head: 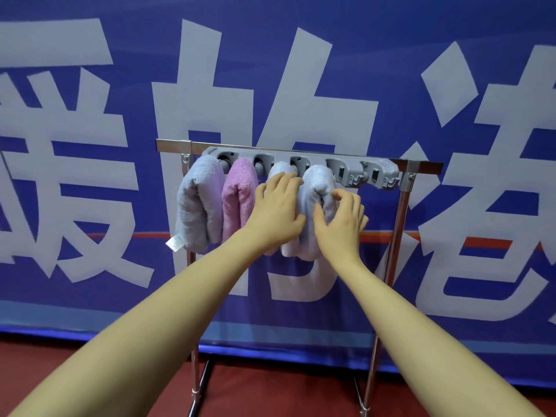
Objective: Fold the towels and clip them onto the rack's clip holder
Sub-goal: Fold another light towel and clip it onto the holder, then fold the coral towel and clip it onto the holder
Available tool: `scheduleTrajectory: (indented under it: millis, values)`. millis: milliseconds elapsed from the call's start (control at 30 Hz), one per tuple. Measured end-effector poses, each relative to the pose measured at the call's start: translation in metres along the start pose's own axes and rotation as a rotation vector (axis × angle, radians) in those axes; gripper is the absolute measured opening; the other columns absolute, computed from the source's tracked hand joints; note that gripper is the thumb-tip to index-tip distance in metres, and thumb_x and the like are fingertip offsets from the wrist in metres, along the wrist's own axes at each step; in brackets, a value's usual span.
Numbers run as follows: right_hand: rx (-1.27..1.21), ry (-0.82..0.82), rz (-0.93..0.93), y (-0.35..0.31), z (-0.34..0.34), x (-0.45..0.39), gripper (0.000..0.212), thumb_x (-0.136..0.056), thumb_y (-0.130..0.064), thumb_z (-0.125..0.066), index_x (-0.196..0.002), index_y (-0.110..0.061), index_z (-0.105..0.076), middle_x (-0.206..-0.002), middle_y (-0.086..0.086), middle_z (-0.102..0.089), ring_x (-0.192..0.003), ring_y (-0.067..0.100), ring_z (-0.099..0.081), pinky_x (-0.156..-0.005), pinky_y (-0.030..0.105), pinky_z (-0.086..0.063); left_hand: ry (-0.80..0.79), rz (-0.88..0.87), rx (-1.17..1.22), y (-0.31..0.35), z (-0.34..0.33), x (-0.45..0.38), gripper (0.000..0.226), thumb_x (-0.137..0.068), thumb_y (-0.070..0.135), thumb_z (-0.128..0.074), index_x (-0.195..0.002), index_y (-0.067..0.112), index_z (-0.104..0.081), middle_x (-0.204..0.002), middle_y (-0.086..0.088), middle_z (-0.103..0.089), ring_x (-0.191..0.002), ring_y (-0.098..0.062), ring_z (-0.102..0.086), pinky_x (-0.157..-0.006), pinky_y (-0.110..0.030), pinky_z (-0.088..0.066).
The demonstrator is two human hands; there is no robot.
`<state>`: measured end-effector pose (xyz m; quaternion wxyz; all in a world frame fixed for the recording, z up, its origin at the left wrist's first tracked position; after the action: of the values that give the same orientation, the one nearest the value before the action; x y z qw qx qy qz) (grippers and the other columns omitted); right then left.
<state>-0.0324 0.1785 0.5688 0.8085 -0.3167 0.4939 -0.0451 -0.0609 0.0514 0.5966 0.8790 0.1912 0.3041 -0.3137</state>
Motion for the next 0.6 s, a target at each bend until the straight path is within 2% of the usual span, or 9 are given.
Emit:
scheduleTrajectory:
  millis: [100, 167, 233, 367, 500, 567, 600]
  values:
    - [-0.039, -0.074, -0.015, 0.008, 0.004, 0.025, 0.027, -0.086, -0.022, -0.061, -0.11, -0.013, -0.053, -0.111, 0.002, -0.053, -0.104, 0.02, -0.05, -0.092, 0.028, -0.027, 0.017, -0.009, 0.023, 0.008, -0.003, 0.028, 0.062, -0.069, 0.025, -0.039, -0.129, 0.01, -0.044, -0.14, -0.002, -0.038, -0.134, -0.022, -0.026, -0.103, -0.035, -0.022]
    - [-0.101, -0.128, -0.025, 0.016, 0.006, 0.044, 0.022, -0.087, -0.019, -0.059, -0.107, -0.012, -0.053, -0.104, 0.0, -0.056, -0.089, 0.019, -0.056, -0.092, 0.037, -0.038, 0.046, -0.008, 0.012, 0.013, -0.002, 0.047, 0.06, -0.07, 0.022, -0.041, -0.128, 0.008, -0.046, -0.141, -0.005, -0.04, -0.134, -0.025, -0.029, -0.102, -0.036, -0.024]
    - [-0.139, -0.195, -0.064, 0.026, 0.004, 0.069, 0.018, -0.088, -0.02, -0.057, -0.105, -0.015, -0.053, -0.094, -0.002, -0.058, -0.073, 0.014, -0.054, -0.083, 0.045, -0.047, 0.03, 0.005, 0.022, 0.014, -0.008, 0.071, 0.056, -0.07, 0.019, -0.043, -0.125, 0.007, -0.048, -0.135, -0.007, -0.046, -0.128, -0.027, -0.036, -0.098, -0.037, -0.028]
    - [-0.108, -0.333, -0.124, 0.041, -0.012, 0.115, 0.009, -0.089, -0.021, -0.055, -0.098, -0.018, -0.054, -0.082, -0.003, -0.057, -0.067, 0.013, -0.052, -0.071, 0.04, -0.05, -0.069, 0.082, 0.087, 0.001, -0.038, 0.115, 0.048, -0.075, 0.012, -0.048, -0.123, 0.006, -0.049, -0.12, -0.009, -0.054, -0.113, -0.031, -0.045, -0.09, -0.037, -0.033]
    - [-0.09, -0.37, -0.129, 0.048, -0.02, 0.143, 0.01, -0.087, -0.018, -0.053, -0.097, -0.018, -0.054, -0.075, -0.01, -0.051, -0.067, 0.014, -0.049, -0.07, 0.038, -0.048, -0.224, 0.135, 0.006, -0.012, -0.072, 0.15, 0.043, -0.082, 0.015, -0.049, -0.125, 0.007, -0.047, -0.122, -0.01, -0.053, -0.112, -0.031, -0.045, -0.091, -0.038, -0.032]
    - [-0.032, -0.527, -0.265, 0.1, -0.076, 0.228, 0.014, -0.086, -0.014, -0.051, -0.099, -0.016, -0.054, -0.072, -0.012, -0.047, -0.066, 0.014, -0.047, -0.07, 0.038, -0.046, -0.461, 0.279, 0.026, -0.05, -0.15, 0.223, 0.042, -0.085, 0.016, -0.047, -0.125, 0.007, -0.044, -0.12, -0.01, -0.055, -0.109, -0.031, -0.048, -0.091, -0.038, -0.032]
    - [-0.05, -0.525, -0.26, 0.1, -0.075, 0.234, 0.015, -0.085, -0.013, -0.05, -0.099, -0.015, -0.054, -0.072, -0.012, -0.046, -0.066, 0.015, -0.047, -0.069, 0.038, -0.046, -0.462, 0.302, 0.041, -0.057, -0.159, 0.234, 0.04, -0.085, 0.017, -0.047, -0.124, 0.007, -0.044, -0.119, -0.01, -0.056, -0.108, -0.031, -0.05, -0.091, -0.039, -0.033]
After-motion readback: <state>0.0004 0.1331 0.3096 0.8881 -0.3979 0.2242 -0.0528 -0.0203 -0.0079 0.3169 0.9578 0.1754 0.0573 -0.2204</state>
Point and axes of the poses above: each hand's wrist, its own x-axis away from the middle knuckle, its own z-axis out of the back of the hand, y = z × x, the point moved 10 cm from there along -x, towards the middle knuckle
